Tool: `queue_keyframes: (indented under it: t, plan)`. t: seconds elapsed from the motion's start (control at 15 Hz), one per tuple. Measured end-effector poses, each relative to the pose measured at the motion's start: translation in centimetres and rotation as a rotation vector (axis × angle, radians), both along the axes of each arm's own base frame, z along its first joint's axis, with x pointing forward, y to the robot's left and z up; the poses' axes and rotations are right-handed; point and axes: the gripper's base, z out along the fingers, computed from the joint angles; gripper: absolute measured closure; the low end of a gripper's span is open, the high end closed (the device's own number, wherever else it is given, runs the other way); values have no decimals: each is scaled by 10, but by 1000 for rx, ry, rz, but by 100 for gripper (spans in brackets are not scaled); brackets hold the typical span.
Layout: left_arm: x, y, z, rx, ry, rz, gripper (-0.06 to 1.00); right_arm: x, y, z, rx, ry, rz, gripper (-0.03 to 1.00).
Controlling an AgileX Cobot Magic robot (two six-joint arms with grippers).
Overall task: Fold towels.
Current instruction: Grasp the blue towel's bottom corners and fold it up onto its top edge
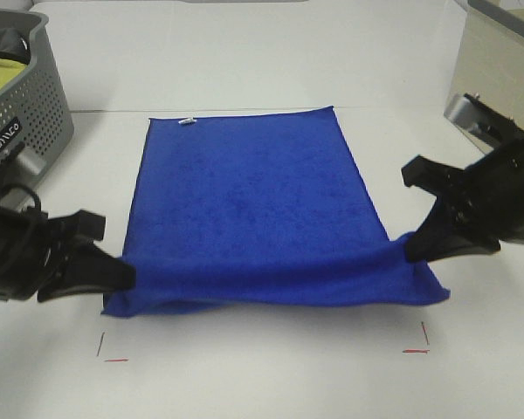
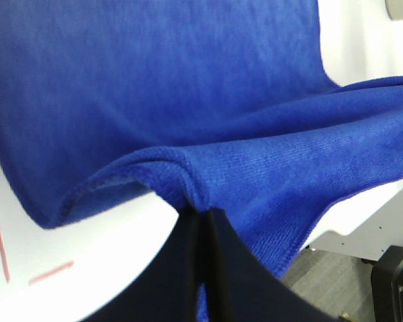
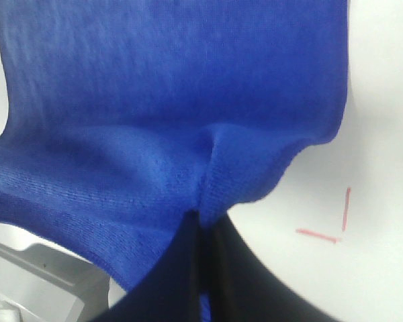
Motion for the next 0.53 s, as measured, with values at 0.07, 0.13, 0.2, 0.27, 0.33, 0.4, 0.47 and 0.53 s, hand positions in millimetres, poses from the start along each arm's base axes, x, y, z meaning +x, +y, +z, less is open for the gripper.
queue_keyframes:
  t: [0.07,0.13,0.2,0.27,0.33,0.4,0.47,0.53]
  plan:
    - [16,-1,9,16,-35,9,93,13,1,6,-4,-12,1,97]
    - [32,-4,17,31,-63,2,93,30,3,11,-11,-28,10,97]
    - [48,-5,20,53,-71,-7,93,46,5,14,-9,-34,16,97]
    - [64,-7,24,72,-78,-7,93,65,8,17,-6,-48,28,97]
    - [82,-9,26,98,-92,-8,93,83,11,20,-1,-65,35,97]
    - [101,-6,31,111,-106,12,93,101,14,23,6,-81,43,97]
    - [118,-3,31,130,-115,23,93,122,17,25,12,-104,47,97]
    - [135,1,33,140,-135,37,93,143,20,27,15,-125,51,97]
